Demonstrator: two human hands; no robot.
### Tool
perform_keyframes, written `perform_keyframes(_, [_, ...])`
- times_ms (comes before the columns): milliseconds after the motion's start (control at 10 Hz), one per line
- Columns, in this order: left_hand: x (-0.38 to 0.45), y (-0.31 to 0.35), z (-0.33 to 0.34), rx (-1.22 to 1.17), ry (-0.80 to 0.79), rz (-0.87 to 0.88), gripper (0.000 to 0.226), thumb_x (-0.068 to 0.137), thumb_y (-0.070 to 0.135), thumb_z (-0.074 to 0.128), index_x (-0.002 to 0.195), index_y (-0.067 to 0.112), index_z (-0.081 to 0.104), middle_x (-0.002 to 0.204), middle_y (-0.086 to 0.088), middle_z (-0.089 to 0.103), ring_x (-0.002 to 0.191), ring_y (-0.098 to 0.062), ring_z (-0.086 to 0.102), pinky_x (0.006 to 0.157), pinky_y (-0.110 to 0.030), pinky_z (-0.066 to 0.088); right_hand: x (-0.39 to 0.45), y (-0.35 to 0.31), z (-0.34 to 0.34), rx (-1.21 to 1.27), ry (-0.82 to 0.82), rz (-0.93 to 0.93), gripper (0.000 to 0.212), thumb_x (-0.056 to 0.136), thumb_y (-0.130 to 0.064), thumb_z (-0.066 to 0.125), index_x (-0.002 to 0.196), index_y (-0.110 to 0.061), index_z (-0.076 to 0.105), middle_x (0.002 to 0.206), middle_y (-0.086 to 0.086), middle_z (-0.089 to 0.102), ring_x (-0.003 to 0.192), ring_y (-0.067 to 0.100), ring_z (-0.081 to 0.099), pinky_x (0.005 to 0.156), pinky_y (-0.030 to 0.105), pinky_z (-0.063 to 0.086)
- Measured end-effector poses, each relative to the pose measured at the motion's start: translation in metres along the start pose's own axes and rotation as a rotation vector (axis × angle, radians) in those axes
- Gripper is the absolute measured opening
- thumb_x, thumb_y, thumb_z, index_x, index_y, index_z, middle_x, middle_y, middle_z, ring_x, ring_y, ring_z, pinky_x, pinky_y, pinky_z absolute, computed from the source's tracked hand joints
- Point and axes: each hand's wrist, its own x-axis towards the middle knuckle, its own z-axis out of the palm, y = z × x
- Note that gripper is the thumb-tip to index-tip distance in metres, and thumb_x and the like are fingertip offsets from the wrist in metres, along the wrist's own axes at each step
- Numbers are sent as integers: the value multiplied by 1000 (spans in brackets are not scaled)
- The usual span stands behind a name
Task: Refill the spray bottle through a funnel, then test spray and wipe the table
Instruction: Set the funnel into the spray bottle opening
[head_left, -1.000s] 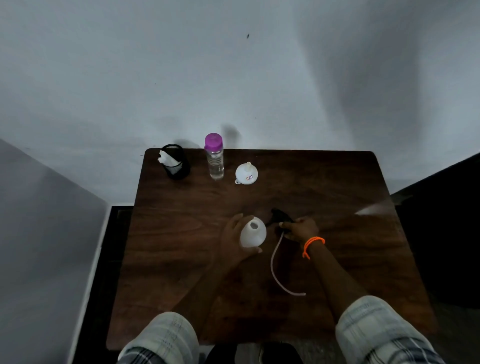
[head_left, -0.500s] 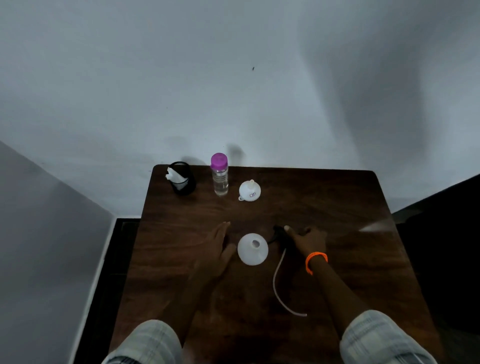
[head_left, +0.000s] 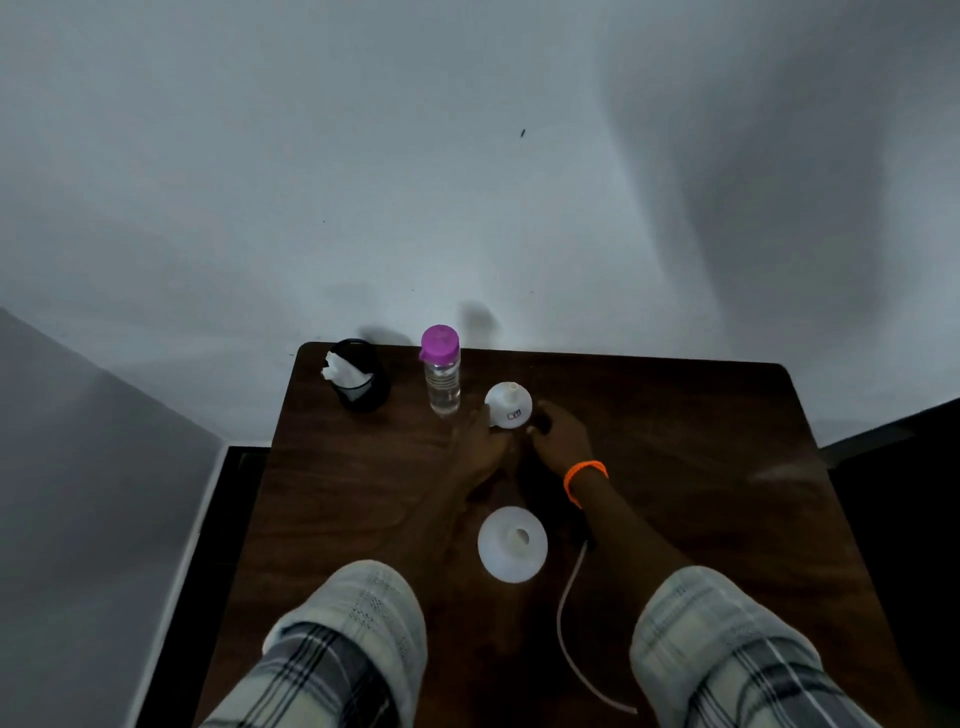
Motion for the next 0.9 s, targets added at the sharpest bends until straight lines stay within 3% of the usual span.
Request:
perform_keyframes(100, [10,0,4,-23,43,-29,65,78,47,68,135,18,54,130,-7,60,122,-26,56,105,-38,45,18,3,7,-39,-87,-8,56,89,-19,62,143,-24,51,143,5,57,131,28,54,110,36,42])
perform_keyframes(200, [11,10,-1,-98,-2,-97,51,91,16,66,139,8,52,139,-14,56,129,-29,52,93,-17,39,27,7,13,-55,-177,6,68,90,-23,63,153,-29,37,154,7,44,138,30,46,116,41,37])
perform_keyframes(300, [12,15,-2,-234,-65,-177,44,96,2,57,140,0,50,140,-21,55,129,-33,53,62,-1,41,27,13,17,81,-152,39,68,85,-17,68,148,-31,45,150,7,50,131,31,53,109,47,45])
perform_keyframes(400, [5,22,-5,-311,-90,-213,41,98,2,53,138,-2,51,141,-22,55,129,-33,54,53,-5,45,21,16,14,275,-136,93,64,85,-2,63,142,-28,52,141,3,55,121,31,60,97,49,54])
perform_keyframes(500, [4,22,-3,-377,-15,-183,45,97,-3,53,142,-1,47,143,-20,53,132,-33,51,75,-9,44,10,14,4,434,-122,134,61,85,7,60,137,-27,55,135,0,56,117,28,60,85,45,60])
perform_keyframes(600, [6,4,3,-400,40,-148,37,98,1,55,135,0,55,136,-17,59,129,-32,54,89,-20,44,-6,16,-5,474,-87,108,60,85,6,61,135,-27,57,136,2,59,115,26,62,82,46,62])
perform_keyframes(700, [2,-2,5,-420,80,-90,29,93,8,64,119,17,68,113,0,71,115,-28,66,77,-16,53,-28,10,-17,461,-50,51,56,86,3,62,135,-25,58,137,0,60,117,23,62,82,41,62])
perform_keyframes(800, [8,-12,7,-459,76,-59,31,87,5,69,111,24,73,102,6,75,105,-25,71,77,-24,60,-47,0,-30,494,-6,8,54,88,2,63,136,-23,59,136,-1,60,118,19,62,83,36,61])
perform_keyframes(900, [-21,13,-12,-505,91,-20,32,83,-4,70,109,15,74,103,2,75,102,-23,72,88,-38,60,-63,-9,-45,500,7,-43,53,88,0,64,134,-24,59,134,-2,62,116,16,63,84,37,61])
